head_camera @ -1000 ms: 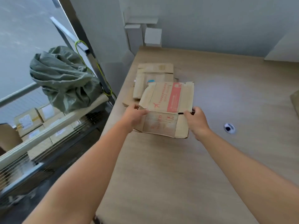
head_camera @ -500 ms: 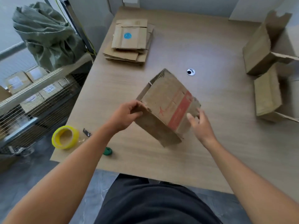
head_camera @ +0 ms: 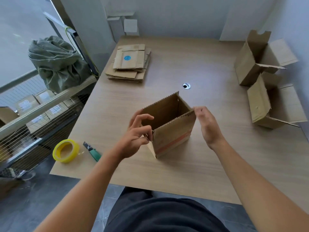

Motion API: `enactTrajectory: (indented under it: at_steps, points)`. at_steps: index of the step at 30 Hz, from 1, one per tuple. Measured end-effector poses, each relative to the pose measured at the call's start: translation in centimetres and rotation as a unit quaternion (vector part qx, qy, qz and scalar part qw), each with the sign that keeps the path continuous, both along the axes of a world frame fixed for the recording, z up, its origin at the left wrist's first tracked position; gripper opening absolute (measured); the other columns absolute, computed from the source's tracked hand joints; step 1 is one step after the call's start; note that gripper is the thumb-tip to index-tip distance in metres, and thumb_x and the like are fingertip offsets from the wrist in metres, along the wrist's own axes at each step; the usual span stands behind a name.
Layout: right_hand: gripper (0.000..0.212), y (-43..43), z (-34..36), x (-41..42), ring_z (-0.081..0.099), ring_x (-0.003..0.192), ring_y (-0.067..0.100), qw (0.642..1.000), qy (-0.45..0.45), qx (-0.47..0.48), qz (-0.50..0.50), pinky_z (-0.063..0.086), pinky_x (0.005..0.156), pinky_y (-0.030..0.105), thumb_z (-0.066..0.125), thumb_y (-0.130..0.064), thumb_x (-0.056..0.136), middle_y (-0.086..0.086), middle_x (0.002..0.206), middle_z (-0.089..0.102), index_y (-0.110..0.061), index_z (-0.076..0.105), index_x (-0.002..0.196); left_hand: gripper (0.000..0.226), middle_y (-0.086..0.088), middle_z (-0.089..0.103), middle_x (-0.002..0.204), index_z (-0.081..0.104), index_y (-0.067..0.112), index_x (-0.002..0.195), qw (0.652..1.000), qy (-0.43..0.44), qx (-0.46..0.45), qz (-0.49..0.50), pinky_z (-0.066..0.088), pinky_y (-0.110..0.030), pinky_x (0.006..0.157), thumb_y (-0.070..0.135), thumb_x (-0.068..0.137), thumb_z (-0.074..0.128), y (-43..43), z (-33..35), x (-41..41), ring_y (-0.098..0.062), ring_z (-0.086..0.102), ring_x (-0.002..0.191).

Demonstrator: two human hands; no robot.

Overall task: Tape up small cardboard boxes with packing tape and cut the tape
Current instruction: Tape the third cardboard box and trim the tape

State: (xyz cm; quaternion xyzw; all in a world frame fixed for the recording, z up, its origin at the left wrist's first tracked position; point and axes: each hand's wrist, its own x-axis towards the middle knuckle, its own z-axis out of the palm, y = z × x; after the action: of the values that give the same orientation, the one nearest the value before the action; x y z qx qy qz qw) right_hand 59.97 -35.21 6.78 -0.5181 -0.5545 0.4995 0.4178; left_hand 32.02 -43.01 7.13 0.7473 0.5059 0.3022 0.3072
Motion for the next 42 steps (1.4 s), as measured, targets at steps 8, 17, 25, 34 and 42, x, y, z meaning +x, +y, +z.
enactTrajectory:
  at_steps: [8,17,25,34,42]
  points:
    - [0.035,-1.2,-0.5,0.1,0.055,0.116,0.004,0.975,-0.163,0.082,0.128,0.041,0.096,0.018,0.069,-0.056,0.079,-0.015,0.124,0.063,-0.036,0.055,0.103,0.041,0.015,0.025,0.158,0.041,0.025,0.12,0.954,-0.224,-0.012,0.198,0.015,-0.033,0.123,0.039,0.087,0.061,1.0,-1.1,4.1,-0.006,0.011,0.153]
    - [0.008,-3.3,-3.2,3.4,0.054,0.132,0.019,0.969,-0.078,-0.039,0.233,0.041,0.112,0.051,0.07,0.001,0.089,0.005,0.135,0.061,-0.007,0.071,0.091,0.054,0.031,0.011,0.161,0.056,0.009,0.139,0.958,-0.179,-0.128,0.182,0.003,-0.031,0.125,0.033,0.099,0.03,-1.0,-3.2,3.6,0.0,-0.006,0.153]
    - [0.012,-4.4,-3.5,3.8,0.03,0.148,0.017,0.937,-0.166,-0.019,0.308,0.028,0.12,0.05,0.069,-0.027,0.091,-0.002,0.159,0.035,-0.02,0.072,0.101,0.087,0.016,-0.022,0.164,0.003,0.054,0.152,0.972,-0.07,-0.139,0.175,0.005,-0.033,0.122,0.023,0.097,0.062,0.4,-3.9,3.5,0.002,-0.011,0.15]
    - [0.045,-5.9,-6.6,1.1,0.042,0.122,0.018,0.985,-0.144,0.015,0.089,0.038,0.102,0.033,0.069,-0.035,0.094,-0.026,0.124,0.046,-0.034,0.042,0.13,0.031,0.002,0.064,0.094,0.059,0.022,0.099,0.926,-0.164,-0.201,0.275,0.052,-0.028,0.073,0.004,0.083,0.078,2.6,-5.1,2.8,-0.001,0.059,0.086]
    - [0.07,-6.4,-7.6,-1.0,0.037,0.132,0.024,0.994,-0.112,-0.01,-0.015,0.035,0.115,0.048,0.071,-0.021,0.093,0.001,0.138,0.026,-0.021,0.026,0.147,0.035,0.01,0.034,0.148,0.062,0.036,0.128,0.945,-0.173,-0.237,0.141,0.04,-0.021,0.107,0.049,0.096,0.056,-1.6,-5.9,2.4,0.0,0.037,0.135]
